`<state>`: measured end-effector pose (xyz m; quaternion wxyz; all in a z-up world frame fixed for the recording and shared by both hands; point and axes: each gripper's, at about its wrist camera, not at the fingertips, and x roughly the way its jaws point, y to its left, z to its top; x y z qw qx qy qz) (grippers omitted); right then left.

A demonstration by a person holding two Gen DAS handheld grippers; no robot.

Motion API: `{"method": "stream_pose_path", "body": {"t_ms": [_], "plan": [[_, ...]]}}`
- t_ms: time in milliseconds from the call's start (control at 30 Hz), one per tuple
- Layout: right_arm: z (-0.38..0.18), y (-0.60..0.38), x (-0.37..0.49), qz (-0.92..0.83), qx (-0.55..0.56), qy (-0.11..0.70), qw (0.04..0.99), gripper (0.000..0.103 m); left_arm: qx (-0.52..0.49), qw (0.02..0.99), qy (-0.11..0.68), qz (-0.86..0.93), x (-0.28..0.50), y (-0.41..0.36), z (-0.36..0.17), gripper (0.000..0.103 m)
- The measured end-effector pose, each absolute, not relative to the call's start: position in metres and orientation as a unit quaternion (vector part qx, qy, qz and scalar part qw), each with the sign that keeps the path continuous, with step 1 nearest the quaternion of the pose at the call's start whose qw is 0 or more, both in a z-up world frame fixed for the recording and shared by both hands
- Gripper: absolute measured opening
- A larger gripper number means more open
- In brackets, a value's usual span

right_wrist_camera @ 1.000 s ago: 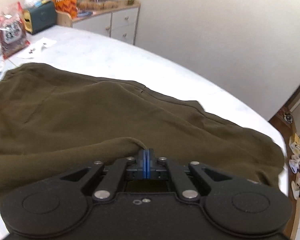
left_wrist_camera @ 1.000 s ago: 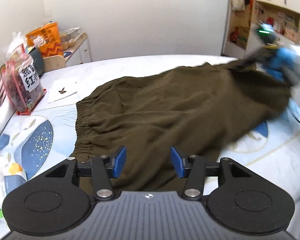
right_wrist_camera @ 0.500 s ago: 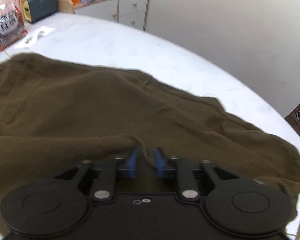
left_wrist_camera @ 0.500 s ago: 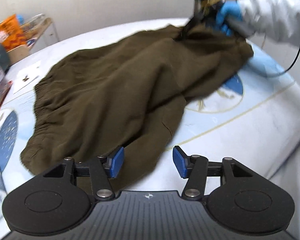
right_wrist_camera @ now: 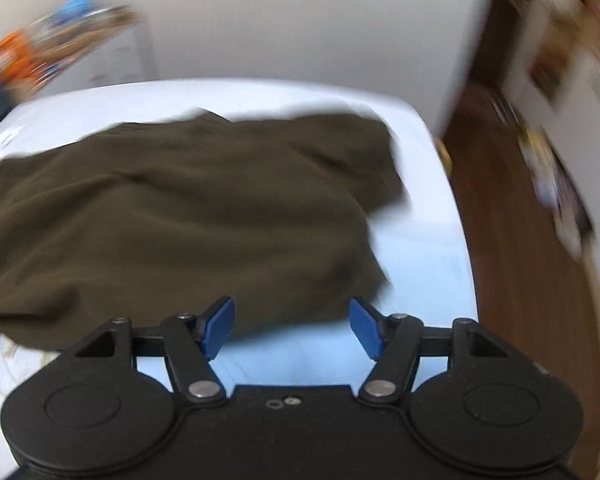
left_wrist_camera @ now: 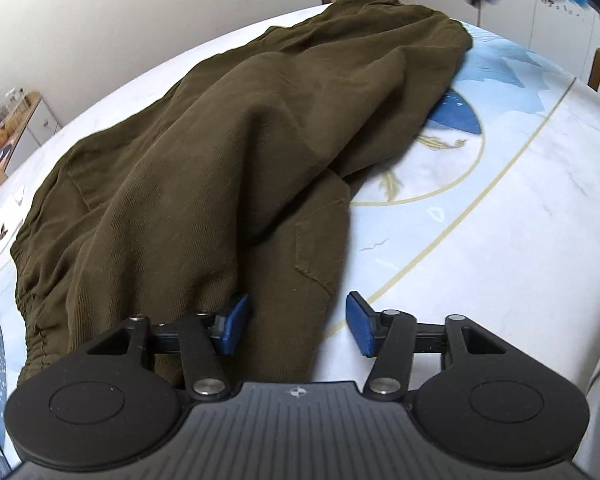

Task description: Fold clothes

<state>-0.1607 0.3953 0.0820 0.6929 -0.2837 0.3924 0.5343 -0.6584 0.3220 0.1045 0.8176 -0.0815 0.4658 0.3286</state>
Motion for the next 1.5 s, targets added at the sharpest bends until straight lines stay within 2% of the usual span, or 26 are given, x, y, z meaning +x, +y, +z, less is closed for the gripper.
{"method": "stream_pose_path", "body": {"t_ms": [100, 167, 200, 233, 367, 500, 600, 800, 900, 1133, 1233, 1433, 1500], "plan": [[0.061, 0.390, -0.144, 0.504, -0.208, 0.449, 0.708, 0.103, -0.097, 0.817, 0.463, 0.329, -0.661, 0.328, 0.103, 0.032], [0.049, 0.398, -0.143, 0.494, -0.161, 0.481, 0.707, 0.103, -0.101, 0.817, 0.462, 0.331, -0.663, 0.329, 0.104, 0.028], [0.044, 0.402, -0.144, 0.485, -0.141, 0.492, 0.709, 0.103, -0.100, 0.816, 0.463, 0.332, -0.663, 0.329, 0.104, 0.019], [0.038, 0.406, -0.145, 0.477, -0.121, 0.504, 0.710, 0.103, -0.099, 0.814, 0.464, 0.334, -0.664, 0.329, 0.105, 0.015], [0.021, 0.418, -0.143, 0.434, -0.054, 0.542, 0.718, 0.103, -0.116, 0.817, 0.449, 0.343, -0.674, 0.329, 0.114, 0.007], [0.026, 0.417, -0.149, 0.433, -0.046, 0.528, 0.729, 0.103, -0.129, 0.825, 0.428, 0.346, -0.691, 0.329, 0.133, 0.005], [0.057, 0.394, -0.154, 0.449, -0.045, 0.504, 0.736, 0.103, -0.133, 0.840, 0.407, 0.335, -0.706, 0.329, 0.153, 0.004], [0.132, 0.300, -0.170, 0.439, -0.054, 0.465, 0.767, 0.103, -0.134, 0.875, 0.381, 0.267, -0.738, 0.318, 0.184, 0.003], [0.143, 0.255, -0.177, 0.409, -0.069, 0.470, 0.779, 0.103, -0.140, 0.887, 0.380, 0.222, -0.750, 0.309, 0.189, 0.003], [0.093, 0.185, -0.175, 0.340, -0.082, 0.539, 0.767, 0.103, -0.165, 0.879, 0.387, 0.224, -0.749, 0.289, 0.176, 0.003], [0.081, 0.173, -0.166, 0.348, -0.082, 0.538, 0.763, 0.103, -0.173, 0.868, 0.384, 0.263, -0.745, 0.278, 0.174, 0.004], [0.075, 0.163, -0.157, 0.429, -0.116, 0.522, 0.728, 0.103, -0.192, 0.835, 0.421, 0.297, -0.726, 0.252, 0.165, 0.011], [0.078, 0.157, -0.165, 0.474, -0.132, 0.512, 0.704, 0.103, -0.183, 0.830, 0.432, 0.301, -0.720, 0.242, 0.164, 0.016]]}}
